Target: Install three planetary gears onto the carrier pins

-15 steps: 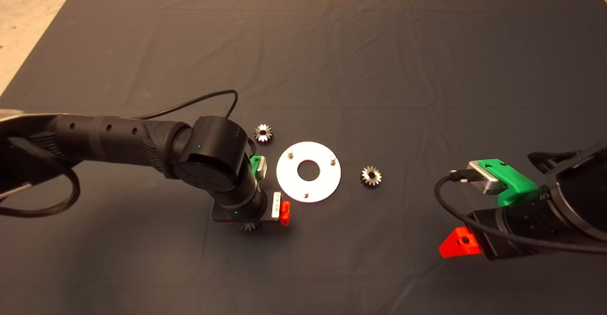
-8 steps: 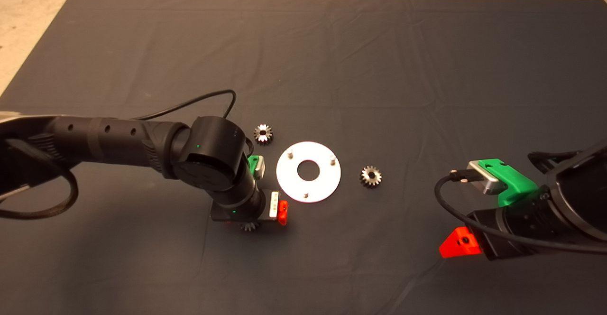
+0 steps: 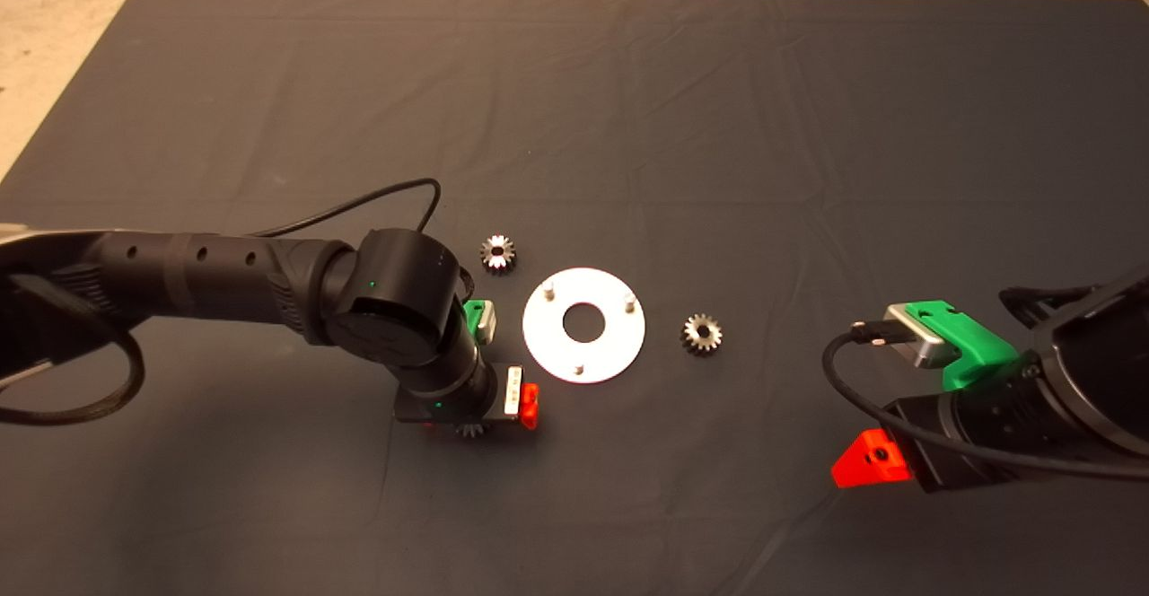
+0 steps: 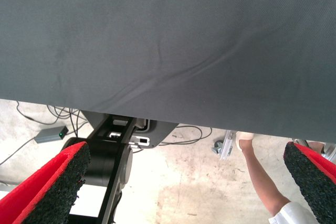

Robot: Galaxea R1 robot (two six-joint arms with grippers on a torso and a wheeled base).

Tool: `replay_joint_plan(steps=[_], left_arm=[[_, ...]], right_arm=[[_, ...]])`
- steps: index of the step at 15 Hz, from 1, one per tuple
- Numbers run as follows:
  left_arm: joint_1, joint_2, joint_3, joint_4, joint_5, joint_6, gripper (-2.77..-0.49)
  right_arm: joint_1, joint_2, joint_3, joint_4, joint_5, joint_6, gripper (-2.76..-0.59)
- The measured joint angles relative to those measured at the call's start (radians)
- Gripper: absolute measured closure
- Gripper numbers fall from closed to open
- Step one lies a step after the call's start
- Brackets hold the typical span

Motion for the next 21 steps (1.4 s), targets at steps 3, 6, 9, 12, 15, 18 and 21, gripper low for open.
replay_joint_plan(steps=[3, 6, 9, 12, 15, 18, 21], left_arm=[[0.0, 0.0, 0.0, 0.01, 0.0, 0.0, -2.56], [0.0, 0.0, 0.0, 0.014, 0.0, 0.004, -2.52], [0.0, 0.0, -0.001, 0.018, 0.0, 0.011, -2.48], [0.0, 0.0, -0.011, 0.019, 0.0, 0.015, -2.38], [0.0, 0.0, -0.013, 0.019, 0.0, 0.019, -2.24], [0.0, 0.0, -0.014, 0.019, 0.0, 0.023, -2.08], [0.0, 0.0, -0.014, 0.019, 0.0, 0.023, -2.08]], right_arm=[[0.0, 0.0, 0.0, 0.0, 0.0, 0.0, -2.76], [0.0, 0.0, 0.0, 0.0, 0.0, 0.0, -2.76], [0.0, 0.0, 0.0, 0.0, 0.0, 0.0, -2.76], [0.0, 0.0, 0.0, 0.0, 0.0, 0.0, -2.76], [0.0, 0.0, 0.0, 0.0, 0.0, 0.0, -2.76], [0.0, 0.0, 0.0, 0.0, 0.0, 0.0, -2.76], [0.0, 0.0, 0.0, 0.0, 0.0, 0.0, -2.76]])
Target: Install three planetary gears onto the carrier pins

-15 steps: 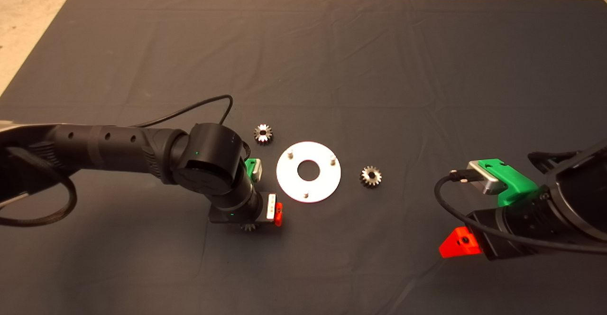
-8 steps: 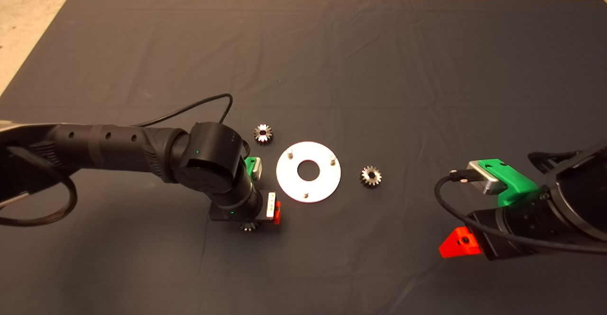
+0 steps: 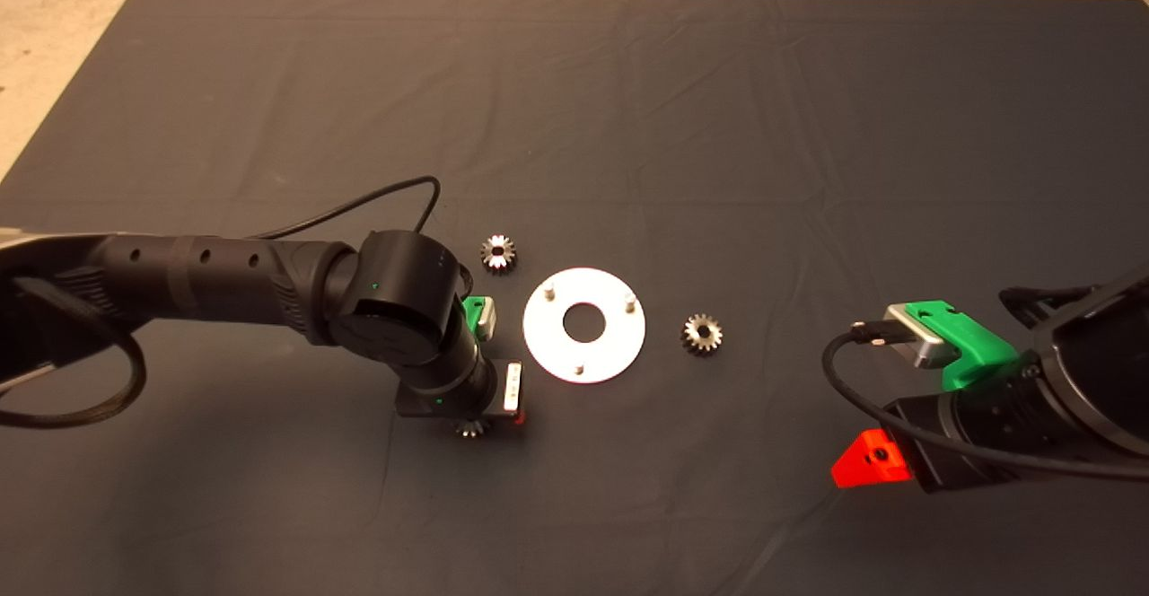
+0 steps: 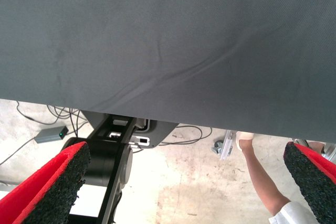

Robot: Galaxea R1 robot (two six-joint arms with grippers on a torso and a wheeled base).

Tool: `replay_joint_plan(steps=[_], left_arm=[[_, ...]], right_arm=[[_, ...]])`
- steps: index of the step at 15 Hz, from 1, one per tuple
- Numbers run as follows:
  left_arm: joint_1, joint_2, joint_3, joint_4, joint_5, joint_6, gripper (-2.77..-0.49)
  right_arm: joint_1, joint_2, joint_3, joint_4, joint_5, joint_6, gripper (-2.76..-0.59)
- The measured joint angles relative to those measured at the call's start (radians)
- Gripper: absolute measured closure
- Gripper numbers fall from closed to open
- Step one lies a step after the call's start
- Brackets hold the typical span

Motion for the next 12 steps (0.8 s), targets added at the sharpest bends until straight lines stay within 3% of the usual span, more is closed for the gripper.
replay_joint_plan(steps=[6, 7, 12], left_arm=[[0.022, 0.0, 0.0, 0.001, 0.0, 0.0, -1.92], [0.022, 0.0, 0.0, 0.001, 0.0, 0.0, -1.81], [0.024, 0.0, 0.0, 0.003, 0.001, 0.0, -1.78]], right_arm=[[0.0, 0.0, 0.0, 0.0, 0.0, 0.0, -2.76], [0.0, 0.0, 0.0, 0.0, 0.0, 0.0, -2.76], [0.0, 0.0, 0.0, 0.0, 0.0, 0.0, -2.76]])
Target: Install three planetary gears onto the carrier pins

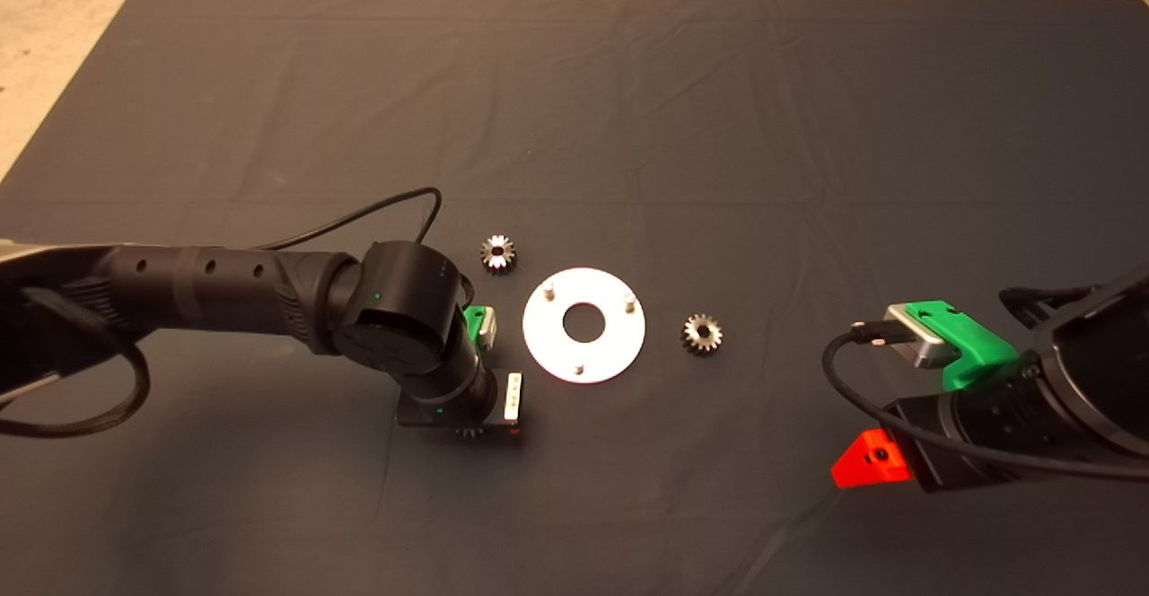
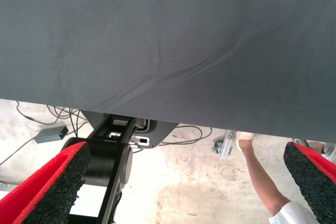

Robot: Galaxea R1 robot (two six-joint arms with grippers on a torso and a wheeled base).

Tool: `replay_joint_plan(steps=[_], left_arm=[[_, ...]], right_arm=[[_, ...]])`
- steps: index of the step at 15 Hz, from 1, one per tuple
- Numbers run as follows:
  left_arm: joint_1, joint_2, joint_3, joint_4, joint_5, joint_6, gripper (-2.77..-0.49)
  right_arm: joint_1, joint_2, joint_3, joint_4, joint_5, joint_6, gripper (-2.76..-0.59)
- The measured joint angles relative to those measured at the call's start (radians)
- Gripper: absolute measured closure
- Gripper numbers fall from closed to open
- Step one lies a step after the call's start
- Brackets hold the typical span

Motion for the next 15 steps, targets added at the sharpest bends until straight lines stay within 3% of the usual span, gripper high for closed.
replay_joint_plan(steps=[1, 15], left_arm=[[0.0, 0.0, 0.0, 0.0, 0.0, 0.0, -1.67], [0.0, 0.0, -0.019, 0.0, 0.007, 0.013, -1.29]], right_arm=[[0.0, 0.0, 0.0, 0.0, 0.0, 0.0, -2.76], [0.0, 0.02, 0.0, 0.0, 0.0, 0.0, -2.76]])
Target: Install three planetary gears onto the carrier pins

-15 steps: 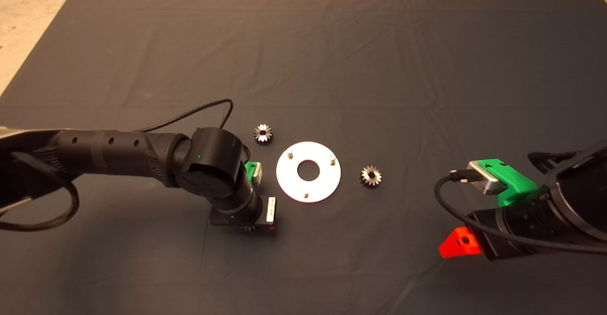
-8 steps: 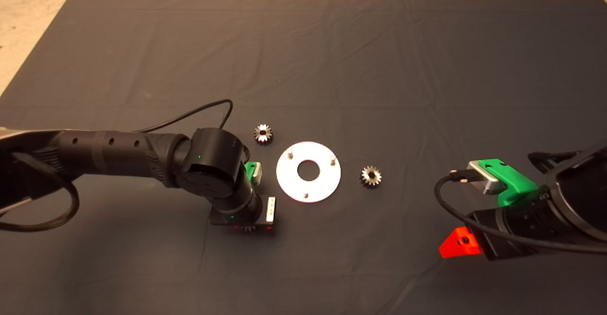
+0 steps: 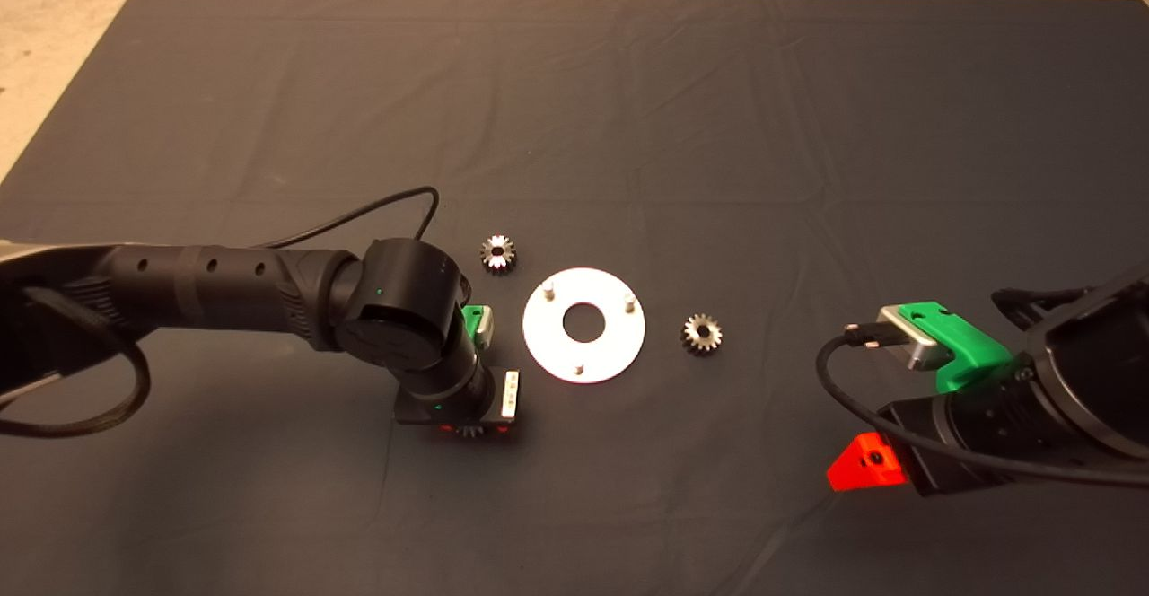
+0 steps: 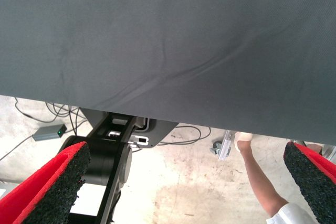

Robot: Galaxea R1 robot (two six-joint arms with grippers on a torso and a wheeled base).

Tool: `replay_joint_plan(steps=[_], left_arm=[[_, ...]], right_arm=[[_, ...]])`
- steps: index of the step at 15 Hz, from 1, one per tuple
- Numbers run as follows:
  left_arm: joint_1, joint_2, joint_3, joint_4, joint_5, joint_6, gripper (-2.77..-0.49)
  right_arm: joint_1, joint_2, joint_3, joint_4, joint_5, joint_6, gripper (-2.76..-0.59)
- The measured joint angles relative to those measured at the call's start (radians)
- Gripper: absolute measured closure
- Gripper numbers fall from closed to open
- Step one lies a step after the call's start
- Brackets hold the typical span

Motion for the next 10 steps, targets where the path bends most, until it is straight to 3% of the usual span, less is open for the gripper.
replay_joint_plan(steps=[2, 10], left_arm=[[0.0, 0.0, -0.002, -0.001, 0.006, 0.002, -1.16], [0.0, 0.0, -0.002, -0.001, 0.007, 0.005, -1.04]], right_arm=[[0.0, 0.004, 0.0, 0.0, 0.0, 0.0, -2.76], [0.0, 0.004, 0.0, 0.0, 0.0, 0.0, -2.76]])
